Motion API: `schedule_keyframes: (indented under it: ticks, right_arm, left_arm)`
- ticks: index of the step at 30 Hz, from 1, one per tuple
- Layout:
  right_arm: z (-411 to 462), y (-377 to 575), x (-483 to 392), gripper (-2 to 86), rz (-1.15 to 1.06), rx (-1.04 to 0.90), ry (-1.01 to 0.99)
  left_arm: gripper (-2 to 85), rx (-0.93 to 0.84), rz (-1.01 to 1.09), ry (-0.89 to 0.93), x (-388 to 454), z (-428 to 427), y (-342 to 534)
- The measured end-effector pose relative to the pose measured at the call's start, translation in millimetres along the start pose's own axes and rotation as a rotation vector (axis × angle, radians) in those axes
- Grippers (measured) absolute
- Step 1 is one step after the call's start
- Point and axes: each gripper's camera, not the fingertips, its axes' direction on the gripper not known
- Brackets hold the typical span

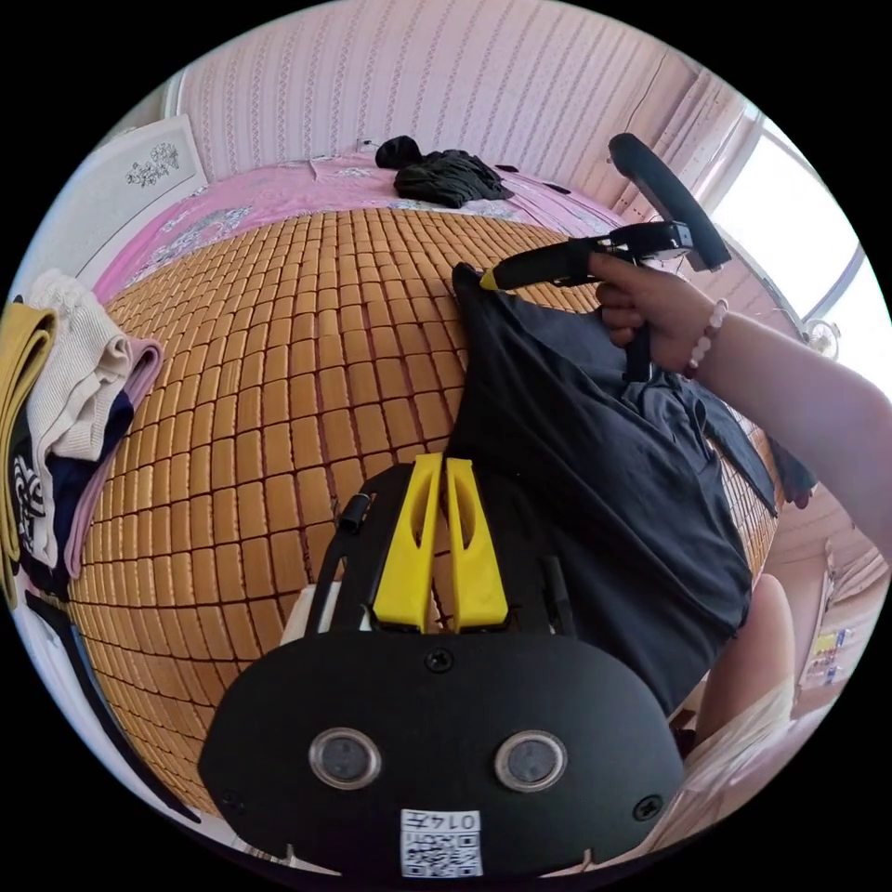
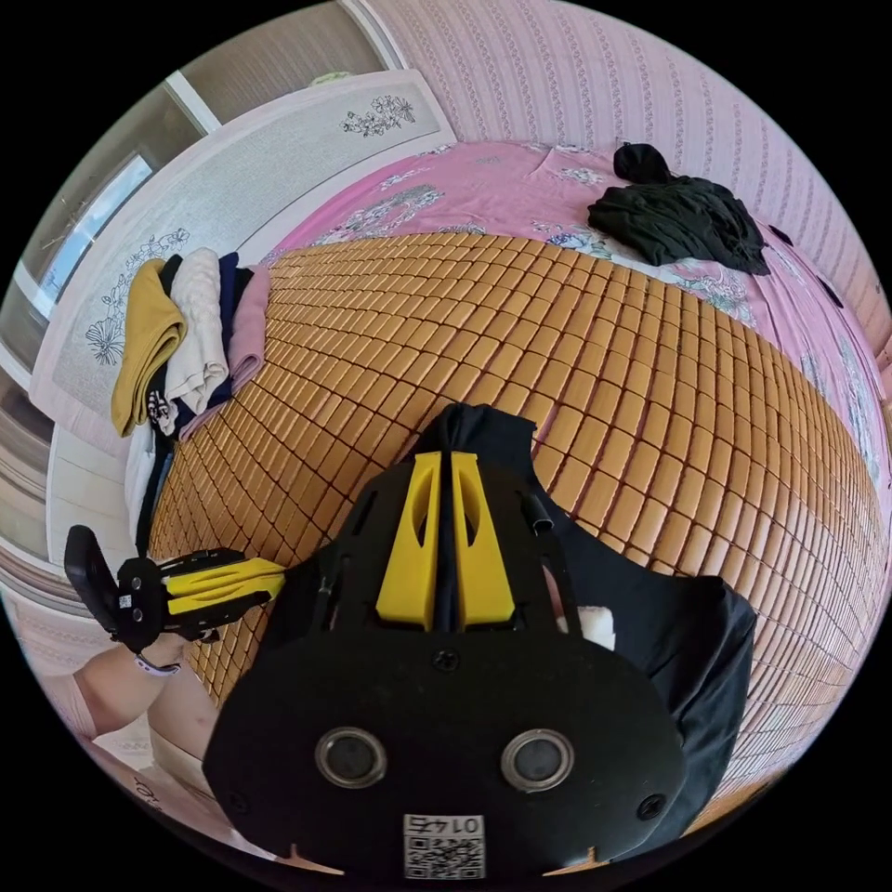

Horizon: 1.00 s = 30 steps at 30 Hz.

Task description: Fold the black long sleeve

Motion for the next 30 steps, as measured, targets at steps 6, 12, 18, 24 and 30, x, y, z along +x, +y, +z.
schedule_keyframes:
  ticks: [6, 12, 18, 24, 30]
  right_arm:
    - [-93.8, 100.1, 40.2, 1.5, 0.028, 0.192, -0.052]
    - [-181.8, 294.2, 114.4, 6.5, 0.388, 0.188, 0.249]
    - [-228.0, 437.6, 151.7, 12.3, 0.759, 0.139, 0.569]
    - [-223.4, 486.0, 173.4, 11.5, 0.926, 0.184, 0.515]
    - [-226.6, 505.4, 158.7, 0.0, 0.886, 0.213, 0.537]
  left_arm:
    - [-1.0, -0.032, -0.034, -0.121, -15.1, -12.1, 3.9]
    - [-0.4, 0.042, 0.106, 0.083, 24.8, -54.5, 31.0]
    - [3.1, -0.049, 0.335, 0.264, 128.9, -48.4, 77.3]
    - [3.6, -0.129, 0.444, 0.216, 183.2, -24.8, 89.8]
    - [3.0, -0.169, 0.456, 0.165, 182.2, -22.2, 88.4]
